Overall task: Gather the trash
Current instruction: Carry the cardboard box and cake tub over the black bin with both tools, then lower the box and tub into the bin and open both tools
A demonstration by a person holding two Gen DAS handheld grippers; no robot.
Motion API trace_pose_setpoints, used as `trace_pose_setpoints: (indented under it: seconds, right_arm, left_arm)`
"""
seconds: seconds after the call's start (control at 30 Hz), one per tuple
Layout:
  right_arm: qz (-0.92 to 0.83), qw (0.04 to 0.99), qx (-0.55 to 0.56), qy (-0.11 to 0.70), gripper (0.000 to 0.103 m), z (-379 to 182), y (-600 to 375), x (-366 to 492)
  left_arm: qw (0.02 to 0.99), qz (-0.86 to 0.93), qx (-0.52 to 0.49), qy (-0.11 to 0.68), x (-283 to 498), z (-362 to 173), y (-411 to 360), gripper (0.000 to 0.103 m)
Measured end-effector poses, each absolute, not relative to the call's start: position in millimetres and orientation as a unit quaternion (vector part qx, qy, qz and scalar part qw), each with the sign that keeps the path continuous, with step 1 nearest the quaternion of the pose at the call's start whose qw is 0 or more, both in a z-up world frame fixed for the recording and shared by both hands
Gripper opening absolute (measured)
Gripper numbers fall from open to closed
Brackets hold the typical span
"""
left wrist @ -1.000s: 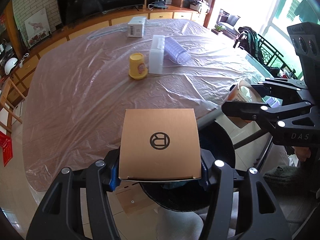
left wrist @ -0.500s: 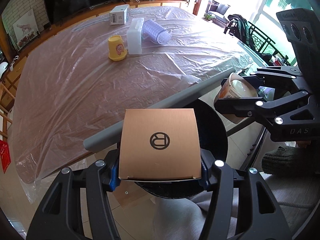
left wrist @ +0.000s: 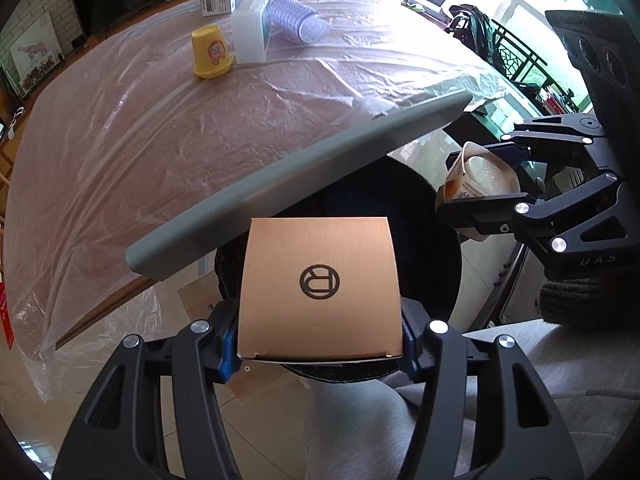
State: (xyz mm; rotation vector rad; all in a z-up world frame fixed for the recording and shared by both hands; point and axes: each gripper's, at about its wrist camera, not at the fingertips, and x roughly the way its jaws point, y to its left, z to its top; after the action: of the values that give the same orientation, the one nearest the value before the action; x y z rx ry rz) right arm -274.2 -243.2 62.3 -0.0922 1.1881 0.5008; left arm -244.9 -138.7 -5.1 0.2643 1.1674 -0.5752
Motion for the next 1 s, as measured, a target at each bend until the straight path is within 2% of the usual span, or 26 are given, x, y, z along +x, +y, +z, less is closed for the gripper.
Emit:
trace_pose_setpoints:
  seconds: [1.0]
  right_arm:
    - [0.219, 0.772, -0.067, 0.593, 0.045, 21.1, -242.5, -261.1]
  left_arm:
    - [0.754, -0.273, 0.182, 0.569, -245.0, -48.5, -173.4, 0.059]
